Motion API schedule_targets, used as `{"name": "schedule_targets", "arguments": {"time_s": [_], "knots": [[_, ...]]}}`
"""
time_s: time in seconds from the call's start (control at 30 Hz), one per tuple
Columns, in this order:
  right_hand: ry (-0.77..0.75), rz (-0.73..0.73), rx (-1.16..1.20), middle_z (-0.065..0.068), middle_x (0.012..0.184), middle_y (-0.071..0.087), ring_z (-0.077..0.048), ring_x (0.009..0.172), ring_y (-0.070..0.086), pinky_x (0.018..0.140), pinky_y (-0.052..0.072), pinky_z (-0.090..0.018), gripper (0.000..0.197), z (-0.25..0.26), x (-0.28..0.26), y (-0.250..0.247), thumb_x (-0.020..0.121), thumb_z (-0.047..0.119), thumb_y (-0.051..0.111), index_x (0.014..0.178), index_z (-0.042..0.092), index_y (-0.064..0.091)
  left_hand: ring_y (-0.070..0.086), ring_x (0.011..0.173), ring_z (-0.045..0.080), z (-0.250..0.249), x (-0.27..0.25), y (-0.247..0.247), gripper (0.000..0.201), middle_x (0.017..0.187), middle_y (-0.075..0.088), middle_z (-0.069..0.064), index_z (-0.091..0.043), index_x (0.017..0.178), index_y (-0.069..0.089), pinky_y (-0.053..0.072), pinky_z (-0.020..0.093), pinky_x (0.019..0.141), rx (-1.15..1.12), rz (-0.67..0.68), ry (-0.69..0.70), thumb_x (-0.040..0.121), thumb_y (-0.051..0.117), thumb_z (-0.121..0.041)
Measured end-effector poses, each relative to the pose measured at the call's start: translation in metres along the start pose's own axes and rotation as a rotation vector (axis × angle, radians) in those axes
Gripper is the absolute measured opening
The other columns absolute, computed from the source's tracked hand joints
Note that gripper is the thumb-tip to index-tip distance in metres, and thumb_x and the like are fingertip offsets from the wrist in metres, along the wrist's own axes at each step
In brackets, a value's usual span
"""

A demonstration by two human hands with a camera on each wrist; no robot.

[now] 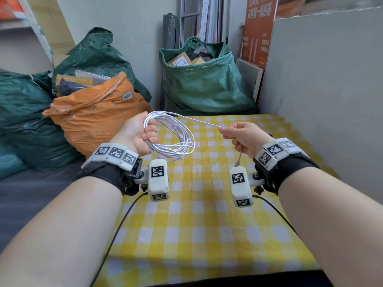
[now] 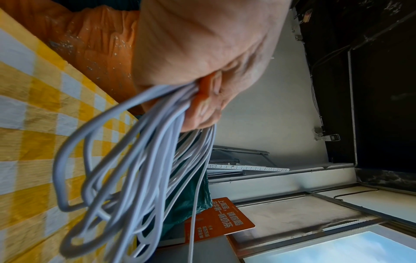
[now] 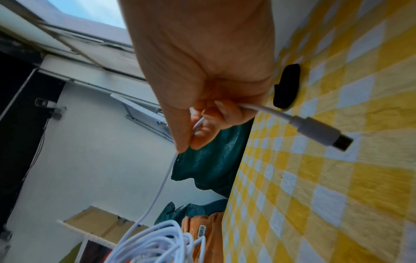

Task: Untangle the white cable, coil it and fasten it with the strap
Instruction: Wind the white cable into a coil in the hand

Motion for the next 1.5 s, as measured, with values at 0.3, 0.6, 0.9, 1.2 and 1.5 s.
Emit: {"name": "schedule_targets", "arguments": {"time_s": [0.3, 0.6, 0.9, 1.2, 1.5], "knots": [[0.021, -0.014, -0.568, -0.007, 0.077, 0.064, -0.012, 0.058, 0.055, 0.051, 0.05, -0.019, 0.006, 0.003, -0.008, 0.016, 0.085, 0.004, 0.065, 0.086, 0.007, 0.07, 0.022, 0.024, 0.007, 0.005, 0.003, 0.005, 0.059, 0.035, 0.026, -0.007, -0.017, 0.052, 0.042, 0.022, 0.016, 0.033, -0.077, 0.1, -0.048, 0.098, 0.026, -0.049], [-0.048, 0.483, -0.759, -0.011, 0.093, 0.072, -0.017, 0.071, 0.064, 0.072, 0.058, -0.024, 0.02, 0.002, -0.036, 0.084, 0.086, 0.001, 0.061, 0.101, 0.01, 0.07, 0.028, 0.032, 0.009, 0.018, 0.005, 0.022, 0.048, 0.043, 0.033, -0.005, -0.016, 0.064, 0.04, 0.032, 0.016, 0.04, 0.028, 0.138, 0.055, 0.098, 0.032, -0.049], [-0.184, 0.562, -0.6, 0.002, 0.076, 0.066, -0.008, 0.066, 0.061, 0.064, 0.054, -0.016, 0.018, 0.014, -0.041, 0.094, 0.08, -0.003, 0.069, 0.081, 0.015, 0.068, 0.034, 0.042, 0.01, 0.025, 0.002, 0.03, 0.042, 0.053, 0.037, -0.003, -0.016, 0.07, 0.041, 0.035, 0.023, 0.052, 0.083, 0.24, 0.086, 0.1, 0.03, -0.042], [-0.108, 0.551, -0.871, -0.008, 0.105, 0.071, -0.015, 0.082, 0.065, 0.078, 0.058, -0.028, 0.039, -0.002, -0.033, 0.096, 0.088, 0.011, 0.063, 0.123, 0.027, 0.061, 0.032, 0.038, 0.009, 0.019, 0.005, 0.022, 0.041, 0.049, 0.035, -0.004, -0.017, 0.068, 0.042, 0.033, 0.023, 0.05, 0.012, 0.186, 0.134, 0.1, 0.032, -0.04], [-0.155, 0.572, -1.093, 0.002, 0.13, 0.058, -0.019, 0.097, 0.063, 0.086, 0.056, -0.033, 0.05, -0.02, -0.02, 0.13, 0.092, 0.003, 0.044, 0.136, 0.026, 0.05, 0.03, 0.037, 0.008, 0.014, 0.015, -0.006, 0.04, 0.049, 0.034, -0.005, -0.017, 0.067, 0.039, 0.033, 0.018, 0.045, -0.104, 0.15, 0.135, 0.1, 0.032, -0.038]]}}
Point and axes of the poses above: each hand's wrist, its own x-axis towards the middle knuckle, its own y-axis out of the palm, z = x × y, the point moved 5 cm from there along x, towards the middle knuckle
